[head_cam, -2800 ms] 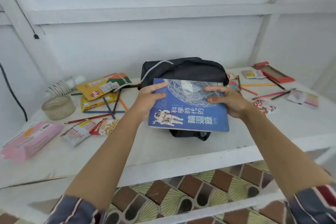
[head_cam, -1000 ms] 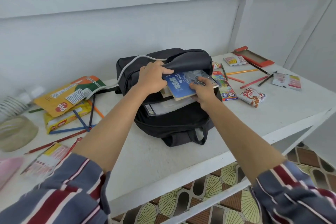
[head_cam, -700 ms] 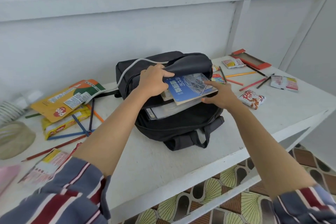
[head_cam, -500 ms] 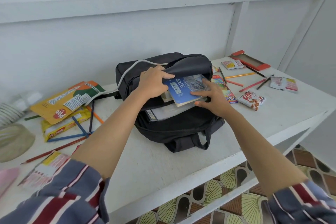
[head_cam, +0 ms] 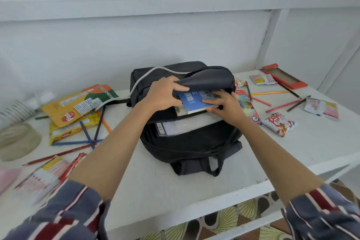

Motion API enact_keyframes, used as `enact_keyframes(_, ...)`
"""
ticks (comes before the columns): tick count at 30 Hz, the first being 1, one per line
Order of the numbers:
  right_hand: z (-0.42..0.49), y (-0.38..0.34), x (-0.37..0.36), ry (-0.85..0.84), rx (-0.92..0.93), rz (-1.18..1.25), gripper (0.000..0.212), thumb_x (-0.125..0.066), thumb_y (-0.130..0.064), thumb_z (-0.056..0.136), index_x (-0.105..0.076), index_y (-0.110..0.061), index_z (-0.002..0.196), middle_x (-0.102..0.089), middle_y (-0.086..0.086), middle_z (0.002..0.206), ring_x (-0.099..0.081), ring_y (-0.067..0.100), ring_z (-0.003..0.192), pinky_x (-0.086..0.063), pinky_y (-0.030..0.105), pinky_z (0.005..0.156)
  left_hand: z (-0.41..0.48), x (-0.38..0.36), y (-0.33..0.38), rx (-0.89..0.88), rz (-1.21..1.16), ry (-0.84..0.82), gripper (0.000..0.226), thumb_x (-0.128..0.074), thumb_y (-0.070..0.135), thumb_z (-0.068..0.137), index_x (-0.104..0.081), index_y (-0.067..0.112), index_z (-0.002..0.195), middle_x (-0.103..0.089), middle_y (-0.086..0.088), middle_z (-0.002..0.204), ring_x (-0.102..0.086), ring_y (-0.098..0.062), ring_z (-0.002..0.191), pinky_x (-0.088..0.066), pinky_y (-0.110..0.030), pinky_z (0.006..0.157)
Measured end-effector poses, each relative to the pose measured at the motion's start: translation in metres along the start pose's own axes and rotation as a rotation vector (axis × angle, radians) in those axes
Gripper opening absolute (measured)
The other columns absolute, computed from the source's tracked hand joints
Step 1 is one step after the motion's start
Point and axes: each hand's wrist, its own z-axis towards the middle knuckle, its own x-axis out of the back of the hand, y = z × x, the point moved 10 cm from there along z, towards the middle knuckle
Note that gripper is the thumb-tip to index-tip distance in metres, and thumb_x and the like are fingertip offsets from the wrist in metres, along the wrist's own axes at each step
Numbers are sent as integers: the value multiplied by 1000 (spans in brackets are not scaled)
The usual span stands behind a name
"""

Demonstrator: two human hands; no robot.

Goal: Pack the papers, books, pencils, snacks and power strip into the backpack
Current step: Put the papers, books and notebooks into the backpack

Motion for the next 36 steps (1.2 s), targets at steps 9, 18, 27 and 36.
enact_keyframes(9,6,-15,-17,13,113,-68,38,-61,-33,88,-58,-31,125,-45,4,142,-35,22,134,-16,35,110,0,-1,-1,-1,-13,3,49,-75,33,74,-61,32,121,-52,4,125,-47,-16,112,-35,-32,90)
enact_keyframes(18,21,-16,-22,22,112,-58,36,-59,-33,90,-58,-31,125,-48,6,140,-37,22,133,-13,35,112,1,0,-2,7,-54,-4,49,-76,33,73,-62,31,120,-54,3,121,-48,-17,110,-39,-36,92)
enact_keyframes(27,22,-21,-22,72,98,-75,34,-55,-34,91,-56,-33,126,-47,4,141,-35,20,135,-7,36,115,4,0,-4,1,-56,-17,48,-76,32,74,-62,31,120,-52,6,122,-48,-14,109,-37,-28,84)
enact_keyframes(36,29,-25,-24,132,85,-82,34,-60,-32,89,-60,-29,123,-55,7,132,-42,22,129,-15,35,112,4,-1,-4,6,-72,-28,48,-77,31,73,-63,31,119,-53,5,119,-49,-15,108,-41,-37,92)
